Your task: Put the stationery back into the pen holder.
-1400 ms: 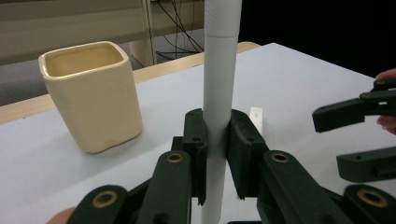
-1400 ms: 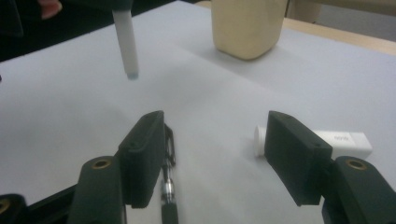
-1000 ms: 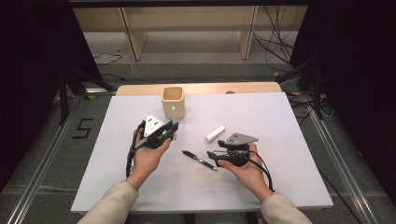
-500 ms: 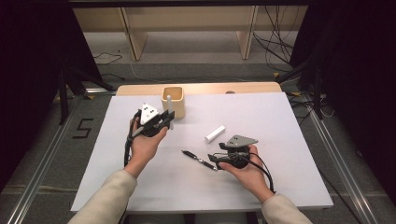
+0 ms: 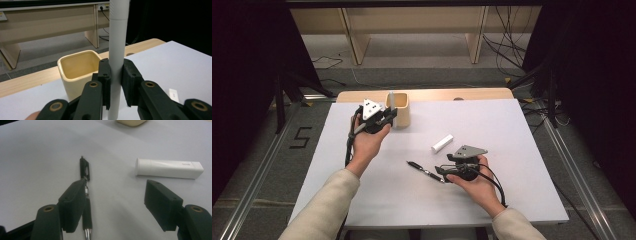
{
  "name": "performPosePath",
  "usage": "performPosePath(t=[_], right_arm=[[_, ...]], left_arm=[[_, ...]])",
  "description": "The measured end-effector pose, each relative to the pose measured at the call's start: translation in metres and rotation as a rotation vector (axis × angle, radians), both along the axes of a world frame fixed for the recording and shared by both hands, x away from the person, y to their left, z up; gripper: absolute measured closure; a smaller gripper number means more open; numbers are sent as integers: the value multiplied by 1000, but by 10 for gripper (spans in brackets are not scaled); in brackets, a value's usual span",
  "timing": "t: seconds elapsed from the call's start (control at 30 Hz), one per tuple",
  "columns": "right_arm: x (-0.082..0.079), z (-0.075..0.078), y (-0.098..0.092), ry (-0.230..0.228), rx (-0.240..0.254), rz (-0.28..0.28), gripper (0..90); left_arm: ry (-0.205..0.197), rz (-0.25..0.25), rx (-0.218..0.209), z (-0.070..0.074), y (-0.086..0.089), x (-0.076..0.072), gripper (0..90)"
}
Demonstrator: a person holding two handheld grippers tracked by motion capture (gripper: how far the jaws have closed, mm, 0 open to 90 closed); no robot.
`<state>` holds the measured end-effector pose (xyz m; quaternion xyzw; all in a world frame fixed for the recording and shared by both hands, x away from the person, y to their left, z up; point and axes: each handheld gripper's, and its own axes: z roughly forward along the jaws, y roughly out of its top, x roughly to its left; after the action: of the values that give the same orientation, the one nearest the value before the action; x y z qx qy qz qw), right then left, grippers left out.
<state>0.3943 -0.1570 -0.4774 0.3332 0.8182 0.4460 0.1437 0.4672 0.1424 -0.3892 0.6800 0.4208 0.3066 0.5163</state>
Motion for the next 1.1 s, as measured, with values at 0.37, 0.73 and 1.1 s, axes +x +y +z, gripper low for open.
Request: performPosePath(t=[0.37,0.73,1.1], right_arm=[[-1,-3,0,7,-3,-2,340],[-1,-3,0,4,4,-7,333],[-1,-5,1,9,-1,-8,330]], left_arm=[[-24,11,12,9,2,16,783],[-38,29,18,14,5,32,783],[-32,54,20,12,11,47,783]])
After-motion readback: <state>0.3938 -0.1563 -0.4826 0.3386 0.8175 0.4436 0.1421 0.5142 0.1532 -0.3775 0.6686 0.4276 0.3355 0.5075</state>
